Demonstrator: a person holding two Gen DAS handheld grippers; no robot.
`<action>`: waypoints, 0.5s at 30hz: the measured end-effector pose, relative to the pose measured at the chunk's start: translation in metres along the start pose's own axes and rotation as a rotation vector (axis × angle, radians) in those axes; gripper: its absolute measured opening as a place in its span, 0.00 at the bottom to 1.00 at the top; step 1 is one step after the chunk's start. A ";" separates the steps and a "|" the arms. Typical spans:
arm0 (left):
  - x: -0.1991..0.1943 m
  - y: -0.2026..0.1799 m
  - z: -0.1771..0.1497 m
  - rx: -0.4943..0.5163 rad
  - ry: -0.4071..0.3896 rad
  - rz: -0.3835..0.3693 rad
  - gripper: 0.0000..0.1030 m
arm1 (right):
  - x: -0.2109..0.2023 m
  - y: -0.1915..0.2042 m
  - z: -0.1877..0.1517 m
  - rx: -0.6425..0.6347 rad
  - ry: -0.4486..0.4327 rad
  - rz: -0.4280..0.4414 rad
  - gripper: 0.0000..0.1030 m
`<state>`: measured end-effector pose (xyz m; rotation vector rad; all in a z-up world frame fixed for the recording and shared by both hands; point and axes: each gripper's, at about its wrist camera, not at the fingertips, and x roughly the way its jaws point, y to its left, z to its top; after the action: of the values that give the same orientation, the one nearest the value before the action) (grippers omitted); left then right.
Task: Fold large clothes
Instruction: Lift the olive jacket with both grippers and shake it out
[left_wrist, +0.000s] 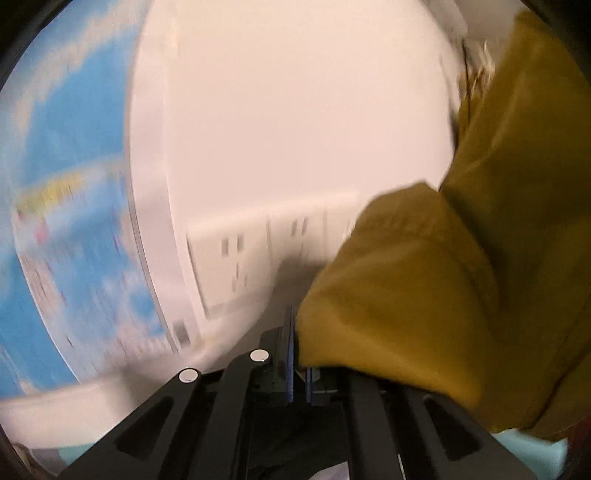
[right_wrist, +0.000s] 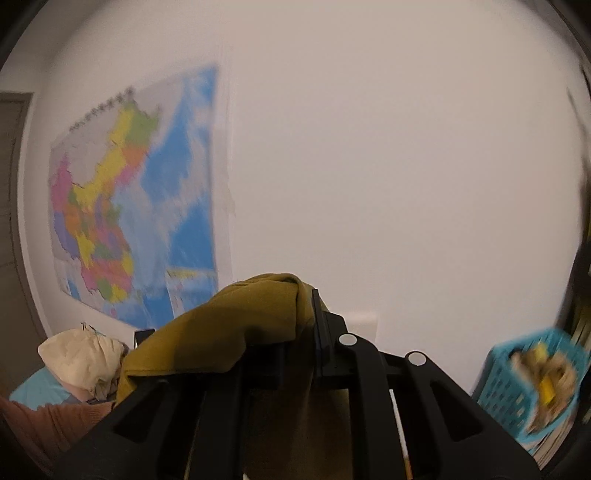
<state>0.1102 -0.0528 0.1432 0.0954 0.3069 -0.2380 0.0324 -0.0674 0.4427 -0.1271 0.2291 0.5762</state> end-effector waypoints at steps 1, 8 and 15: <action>-0.013 0.000 0.012 -0.009 -0.033 -0.005 0.02 | -0.017 0.006 0.014 -0.015 -0.035 0.011 0.10; -0.153 0.029 0.091 -0.069 -0.280 0.074 0.02 | -0.132 0.038 0.075 -0.069 -0.219 0.022 0.10; -0.334 0.055 0.083 -0.063 -0.355 0.214 0.03 | -0.198 0.084 0.064 -0.081 -0.166 0.148 0.10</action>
<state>-0.1619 0.0624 0.3287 0.0218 -0.0498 -0.0304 -0.1635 -0.0899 0.5495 -0.1408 0.0540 0.7399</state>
